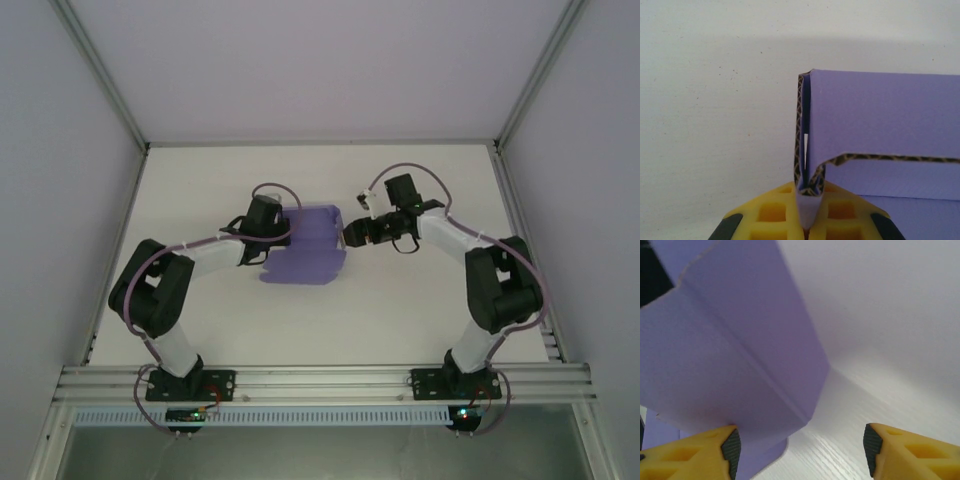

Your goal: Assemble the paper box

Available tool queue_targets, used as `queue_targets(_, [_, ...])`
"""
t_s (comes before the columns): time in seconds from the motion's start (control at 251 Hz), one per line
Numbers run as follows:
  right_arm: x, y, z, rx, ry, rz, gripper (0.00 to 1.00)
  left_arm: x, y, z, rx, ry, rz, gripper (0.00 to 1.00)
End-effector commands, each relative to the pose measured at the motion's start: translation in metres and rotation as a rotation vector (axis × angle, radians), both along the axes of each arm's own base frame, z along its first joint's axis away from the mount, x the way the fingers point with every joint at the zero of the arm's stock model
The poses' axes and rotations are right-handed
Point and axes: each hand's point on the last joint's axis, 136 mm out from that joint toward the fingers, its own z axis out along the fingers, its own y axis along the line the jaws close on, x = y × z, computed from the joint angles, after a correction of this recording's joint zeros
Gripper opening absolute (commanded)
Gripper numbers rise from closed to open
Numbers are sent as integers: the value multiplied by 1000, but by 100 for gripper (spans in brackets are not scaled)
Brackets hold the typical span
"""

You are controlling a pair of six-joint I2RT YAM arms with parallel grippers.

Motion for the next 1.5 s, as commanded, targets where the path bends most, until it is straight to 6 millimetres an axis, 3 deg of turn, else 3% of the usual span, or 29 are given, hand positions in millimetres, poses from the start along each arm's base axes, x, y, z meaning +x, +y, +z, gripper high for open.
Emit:
queue_targets(0.0, [-1,18,3,26,13,52,61,-8,1,-9,7,55,-5,0])
queue_targets(0.044, [-3,22,-1,21,20,62,61,-8,1,-9,8,55,-5,0])
queue_targets(0.088, [5,29,8,25,-13,65,61,-8,1,-8,9,53,-8,0])
queue_targets(0.303, [28,35,4,-89,-115,-7,61,-9,-2,-8,10,50,-32,0])
queue_targets(0.499, [44,49,-6,-174,-174,-52,51,-11,-6,-9,13,52,-48,0])
queue_targets(0.77, [77,39,-17,-361,-315,-333,32,-12,-7,-9,27,45,-54,0])
queue_targets(0.85, [81,36,-16,-419,-360,-396,17,-13,-7,-10,33,48,-56,0])
queue_targets(1.026, [85,14,-10,-610,-425,-547,0,-12,-4,-8,56,44,-28,0])
queue_targets(1.189, [77,-30,-16,-837,-386,-746,0,-11,0,-4,56,39,22,0])
queue_targets(1.381, [73,-80,-19,-941,-351,-958,1,-13,28,-13,123,63,168,0])
queue_targets(1.497, [73,-97,-18,-1030,-371,-990,0,-17,39,-17,155,80,212,0])
